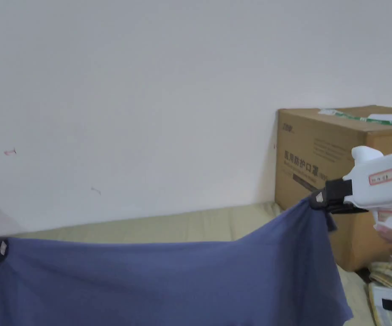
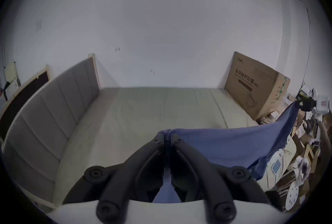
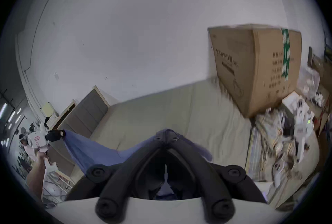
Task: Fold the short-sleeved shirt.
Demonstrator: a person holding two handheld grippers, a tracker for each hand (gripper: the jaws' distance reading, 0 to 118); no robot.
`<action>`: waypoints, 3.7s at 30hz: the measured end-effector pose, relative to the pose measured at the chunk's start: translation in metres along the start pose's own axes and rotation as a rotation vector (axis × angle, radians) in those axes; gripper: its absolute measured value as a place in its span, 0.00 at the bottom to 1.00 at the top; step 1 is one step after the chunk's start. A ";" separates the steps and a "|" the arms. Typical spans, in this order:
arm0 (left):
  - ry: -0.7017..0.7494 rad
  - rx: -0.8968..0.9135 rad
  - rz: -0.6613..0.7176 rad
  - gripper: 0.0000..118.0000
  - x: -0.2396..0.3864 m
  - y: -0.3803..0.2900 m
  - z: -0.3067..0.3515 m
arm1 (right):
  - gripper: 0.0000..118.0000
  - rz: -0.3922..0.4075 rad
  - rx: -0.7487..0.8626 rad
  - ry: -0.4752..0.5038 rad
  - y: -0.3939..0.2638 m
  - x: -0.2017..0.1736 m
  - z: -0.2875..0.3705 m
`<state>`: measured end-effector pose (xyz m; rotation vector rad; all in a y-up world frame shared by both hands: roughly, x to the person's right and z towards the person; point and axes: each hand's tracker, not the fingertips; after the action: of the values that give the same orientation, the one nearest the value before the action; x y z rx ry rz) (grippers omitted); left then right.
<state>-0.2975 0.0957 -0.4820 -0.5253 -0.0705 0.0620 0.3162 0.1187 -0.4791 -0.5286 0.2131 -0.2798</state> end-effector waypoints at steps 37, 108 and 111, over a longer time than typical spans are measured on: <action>0.079 0.085 0.042 0.02 0.030 0.111 -0.255 | 0.01 0.135 0.090 -0.286 0.145 0.006 -0.236; 0.033 -0.563 -0.070 0.02 0.022 -0.300 -0.100 | 0.28 -0.039 -0.620 -0.279 -0.302 0.123 -0.076; 0.022 -0.546 -0.025 0.02 0.021 -0.296 -0.093 | 1.00 0.011 -0.702 -0.297 -0.319 0.127 -0.088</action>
<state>-0.2572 -0.2041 -0.4123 -1.0703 -0.0728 0.0113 0.3462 -0.2257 -0.4028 -1.2532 0.0173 -0.1046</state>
